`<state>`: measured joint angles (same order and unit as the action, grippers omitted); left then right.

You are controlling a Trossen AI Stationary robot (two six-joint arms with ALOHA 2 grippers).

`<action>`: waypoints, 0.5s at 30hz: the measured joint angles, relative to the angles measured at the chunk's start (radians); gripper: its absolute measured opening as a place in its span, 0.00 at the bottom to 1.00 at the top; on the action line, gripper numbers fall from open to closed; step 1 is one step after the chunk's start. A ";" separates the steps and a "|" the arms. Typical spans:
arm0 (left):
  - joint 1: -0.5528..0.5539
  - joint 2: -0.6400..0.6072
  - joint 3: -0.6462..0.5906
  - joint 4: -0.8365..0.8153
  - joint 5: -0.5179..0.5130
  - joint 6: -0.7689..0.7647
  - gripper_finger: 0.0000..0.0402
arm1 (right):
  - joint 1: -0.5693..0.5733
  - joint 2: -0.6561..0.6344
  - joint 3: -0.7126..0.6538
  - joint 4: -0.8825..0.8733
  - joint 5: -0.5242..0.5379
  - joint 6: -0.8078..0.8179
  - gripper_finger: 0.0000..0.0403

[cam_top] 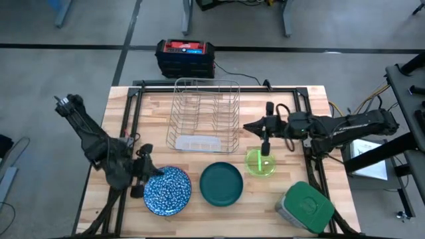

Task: Sort dishes
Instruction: Put the blue patterned plate into the dish rack

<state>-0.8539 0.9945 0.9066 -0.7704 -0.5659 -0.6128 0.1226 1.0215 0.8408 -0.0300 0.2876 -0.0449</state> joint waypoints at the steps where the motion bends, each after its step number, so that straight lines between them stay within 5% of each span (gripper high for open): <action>1: -0.018 0.014 -0.001 -0.017 -0.002 -0.041 0.00 | 0.000 0.019 0.014 -0.006 0.000 0.018 0.05; 8: -0.130 0.078 -0.003 -0.021 -0.002 -0.239 0.00 | 0.002 0.182 0.215 -0.163 -0.157 0.024 0.05; 15: -0.208 0.161 -0.015 -0.039 -0.028 -0.340 0.00 | 0.048 0.369 0.420 -0.231 -0.181 0.042 0.05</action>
<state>-1.0622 1.1559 0.8911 -0.8092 -0.5939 -0.9531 0.1706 1.3906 1.2611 -0.2606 0.1063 -0.0031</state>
